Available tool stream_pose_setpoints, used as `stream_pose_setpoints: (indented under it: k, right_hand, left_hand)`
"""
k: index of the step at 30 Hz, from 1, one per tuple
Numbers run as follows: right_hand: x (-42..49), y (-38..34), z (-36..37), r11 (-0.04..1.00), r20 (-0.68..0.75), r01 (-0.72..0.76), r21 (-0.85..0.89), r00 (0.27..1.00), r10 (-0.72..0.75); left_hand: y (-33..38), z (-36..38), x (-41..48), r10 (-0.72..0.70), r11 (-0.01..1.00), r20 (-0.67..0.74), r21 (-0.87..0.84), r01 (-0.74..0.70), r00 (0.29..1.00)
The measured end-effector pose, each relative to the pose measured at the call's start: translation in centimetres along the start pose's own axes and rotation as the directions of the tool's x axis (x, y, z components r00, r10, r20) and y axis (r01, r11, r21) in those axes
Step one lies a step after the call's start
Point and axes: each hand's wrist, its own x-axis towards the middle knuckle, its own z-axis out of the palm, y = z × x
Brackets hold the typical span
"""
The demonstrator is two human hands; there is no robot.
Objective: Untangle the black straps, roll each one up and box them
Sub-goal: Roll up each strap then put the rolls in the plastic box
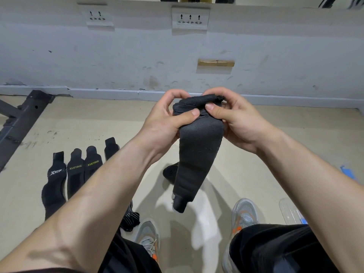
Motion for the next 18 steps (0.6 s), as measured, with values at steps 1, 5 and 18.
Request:
stream_pose_setpoints:
  k: [1, 5, 18]
  right_hand:
    - [0.0, -0.1, -0.1, 0.998, 0.018, -0.027, 0.048, 0.999, 0.026]
    - [0.1, 0.2, -0.5, 0.96, 0.141, -0.123, 0.253, 0.986, 0.09]
    - [-0.1, -0.9, 0.3, 0.982, 0.126, -0.102, 0.157, 0.989, 0.082]
  left_hand:
    - [0.0, 0.0, -0.1, 0.007, 1.0, 0.025, -0.009, -0.007, 1.0]
    - [0.4, -0.3, -0.2, 0.011, 0.994, 0.127, -0.107, 0.003, 0.992]
    - [1.0, -1.8, -0.3, -0.061, 0.967, 0.228, -0.228, 0.114, 0.972]
